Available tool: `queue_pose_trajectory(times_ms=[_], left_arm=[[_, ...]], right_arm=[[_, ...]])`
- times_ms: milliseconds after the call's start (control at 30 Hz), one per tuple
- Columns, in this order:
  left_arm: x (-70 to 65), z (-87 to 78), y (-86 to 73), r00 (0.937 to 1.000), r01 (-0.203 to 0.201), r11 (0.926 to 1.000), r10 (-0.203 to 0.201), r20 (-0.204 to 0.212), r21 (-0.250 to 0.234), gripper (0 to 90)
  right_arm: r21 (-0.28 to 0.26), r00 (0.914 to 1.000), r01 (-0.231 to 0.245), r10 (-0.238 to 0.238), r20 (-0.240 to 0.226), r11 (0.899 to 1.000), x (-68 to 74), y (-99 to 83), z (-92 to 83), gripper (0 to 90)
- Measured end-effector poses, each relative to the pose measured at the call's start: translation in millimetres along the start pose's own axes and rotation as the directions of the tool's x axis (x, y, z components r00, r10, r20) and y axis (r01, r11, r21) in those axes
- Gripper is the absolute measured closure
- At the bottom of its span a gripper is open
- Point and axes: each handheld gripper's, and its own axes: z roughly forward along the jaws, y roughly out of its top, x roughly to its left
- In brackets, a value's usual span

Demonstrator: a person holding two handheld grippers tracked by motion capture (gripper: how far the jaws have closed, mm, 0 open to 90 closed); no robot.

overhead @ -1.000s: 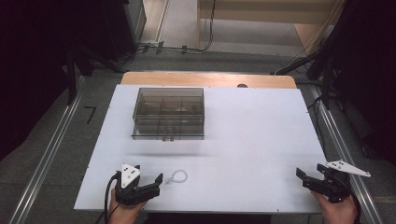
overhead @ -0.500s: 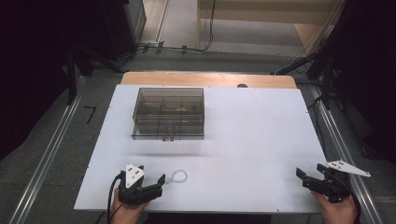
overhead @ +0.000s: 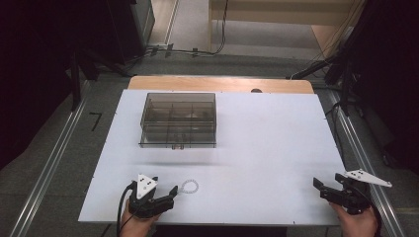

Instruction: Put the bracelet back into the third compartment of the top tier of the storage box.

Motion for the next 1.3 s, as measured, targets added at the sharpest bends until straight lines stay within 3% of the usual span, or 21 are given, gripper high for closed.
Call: queue_pose_trajectory(times_ms=[333, 567, 700, 967, 1300], left_arm=[[-0.1, -0.1, 1.1, 0.9998, 0.007, 1.0, -0.007, 0.017, 0.0, 30.1], [-4.1, 2.6, 0.4, 0.9994, -0.017, 0.9998, 0.017, 0.029, 0.006, 30.8], [-6.4, 4.1, -0.3, 0.9991, -0.034, 0.9994, 0.033, 0.025, 0.005, 37.3], [-8.4, 7.3, -1.0, 0.9983, -0.048, 0.9988, 0.048, 0.033, 0.012, 39.8], [-9.8, 11.3, -1.7, 0.997, -0.059, 0.9978, 0.057, 0.053, 0.03, 49.3]], right_arm=[[0.001, 1.0, -0.001, 0.001, -0.002, 1.0, -0.1, 0.0, 0.0, 14.6], [0.002, 1.0, -0.002, 0.002, -0.002, 1.0, 0.0, 0.0, 0.2, 14.6], [0.002, 1.0, -0.002, 0.002, -0.002, 1.0, -0.1, 0.0, 0.2, 14.6], [0.001, 1.0, 0.001, -0.001, -0.006, 1.0, -0.5, -0.1, 0.4, 14.6], [0.004, 1.0, -0.002, 0.002, -0.007, 1.0, -0.2, 0.0, 0.6, 14.7]])
